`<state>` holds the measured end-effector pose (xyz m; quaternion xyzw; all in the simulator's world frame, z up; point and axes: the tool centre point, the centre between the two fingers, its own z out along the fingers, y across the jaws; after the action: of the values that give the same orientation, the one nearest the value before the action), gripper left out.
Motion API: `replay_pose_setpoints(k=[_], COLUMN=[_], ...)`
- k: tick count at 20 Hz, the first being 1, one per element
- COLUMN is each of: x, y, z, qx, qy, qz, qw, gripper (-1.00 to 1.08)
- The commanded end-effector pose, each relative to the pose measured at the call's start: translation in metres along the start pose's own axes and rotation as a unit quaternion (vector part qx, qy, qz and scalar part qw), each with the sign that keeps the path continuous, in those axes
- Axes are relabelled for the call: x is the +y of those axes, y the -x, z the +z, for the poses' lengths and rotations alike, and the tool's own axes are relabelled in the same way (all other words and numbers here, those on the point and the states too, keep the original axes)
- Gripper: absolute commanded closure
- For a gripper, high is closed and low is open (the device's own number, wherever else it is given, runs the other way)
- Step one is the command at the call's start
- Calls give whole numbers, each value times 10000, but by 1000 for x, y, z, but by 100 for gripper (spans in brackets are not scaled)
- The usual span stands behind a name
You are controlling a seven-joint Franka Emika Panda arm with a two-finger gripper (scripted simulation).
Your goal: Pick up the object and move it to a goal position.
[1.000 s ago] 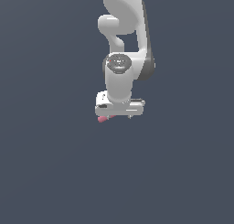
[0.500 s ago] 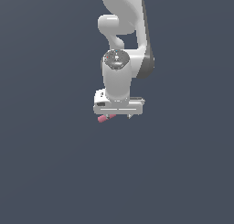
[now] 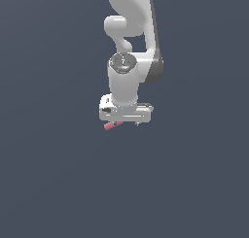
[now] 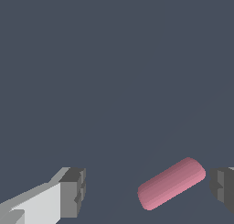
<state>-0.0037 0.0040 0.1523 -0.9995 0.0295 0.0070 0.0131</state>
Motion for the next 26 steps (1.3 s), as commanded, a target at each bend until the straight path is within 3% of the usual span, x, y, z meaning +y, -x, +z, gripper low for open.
replay_pose_setpoints(k=[1,8,14,20,26], x=[2,10,21,35,49], y=[2,12,26,42,59], z=[3,16,33,50,65], qx=[0,2,11,29,60], qy=[-2,-7,-5,9,32], qz=[135,805,1686,2641,3569], qw=[9999,9968,9857,9645,9341], gripper=[-92,-92,-92,-92,-92])
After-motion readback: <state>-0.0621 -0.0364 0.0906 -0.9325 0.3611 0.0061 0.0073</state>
